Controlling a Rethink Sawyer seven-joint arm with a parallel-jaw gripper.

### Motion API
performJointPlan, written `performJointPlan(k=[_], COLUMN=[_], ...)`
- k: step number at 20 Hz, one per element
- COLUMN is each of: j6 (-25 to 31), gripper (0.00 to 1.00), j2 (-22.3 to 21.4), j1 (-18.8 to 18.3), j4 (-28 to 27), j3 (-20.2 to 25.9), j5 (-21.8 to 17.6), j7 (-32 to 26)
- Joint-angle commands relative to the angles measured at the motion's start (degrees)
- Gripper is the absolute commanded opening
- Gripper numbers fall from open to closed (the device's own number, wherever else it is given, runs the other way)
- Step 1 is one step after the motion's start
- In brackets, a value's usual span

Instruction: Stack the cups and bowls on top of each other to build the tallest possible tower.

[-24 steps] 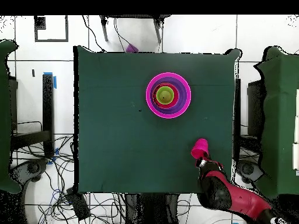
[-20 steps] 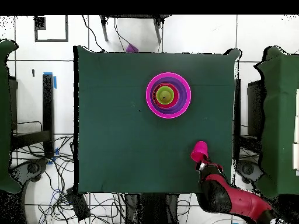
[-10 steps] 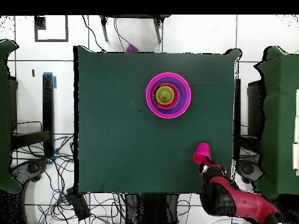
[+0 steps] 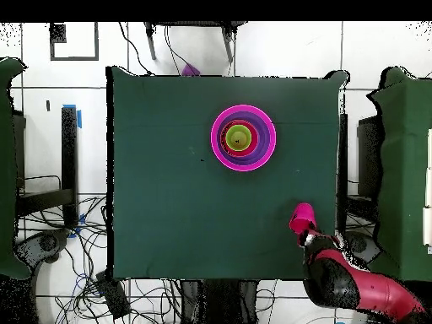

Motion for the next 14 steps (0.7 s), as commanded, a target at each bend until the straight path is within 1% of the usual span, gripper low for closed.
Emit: performJointPlan(k=[1,3,5,8,14], j6=[12.92,16.24,18.95,22.69,29.29], gripper=[0.0,0.0,0.0,0.0,0.0], j2=[-0.25,0.41,0.23,-1.27,-5.09], j1=[-0.87,-2.65,-3.55,-3.34,-3.08], j4=[1.9,2.29,2.4,1.75,0.17], j3=[13.23,16.49,18.68,20.35,22.61], j5=[5.02,7.9,10.54,13.45,16.9], j7=[-3.17,-3.86,-4.24,-5.05,-7.1])
